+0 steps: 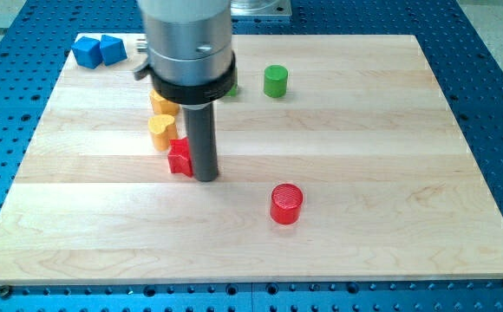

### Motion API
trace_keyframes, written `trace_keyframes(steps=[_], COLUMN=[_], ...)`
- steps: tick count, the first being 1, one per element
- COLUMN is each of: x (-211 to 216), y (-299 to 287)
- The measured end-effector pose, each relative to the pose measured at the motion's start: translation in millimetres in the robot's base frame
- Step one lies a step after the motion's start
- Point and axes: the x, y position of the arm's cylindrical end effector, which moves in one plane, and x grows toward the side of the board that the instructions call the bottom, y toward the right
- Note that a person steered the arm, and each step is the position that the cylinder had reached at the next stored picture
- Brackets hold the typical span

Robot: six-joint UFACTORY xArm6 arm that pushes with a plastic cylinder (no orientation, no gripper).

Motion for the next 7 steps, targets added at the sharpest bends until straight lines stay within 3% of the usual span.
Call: trace_keyframes(steps=[1,2,3,4,5,6,7], x=[-2,2,74,91,61,35,41], y=[65,167,181,158,150,98,114])
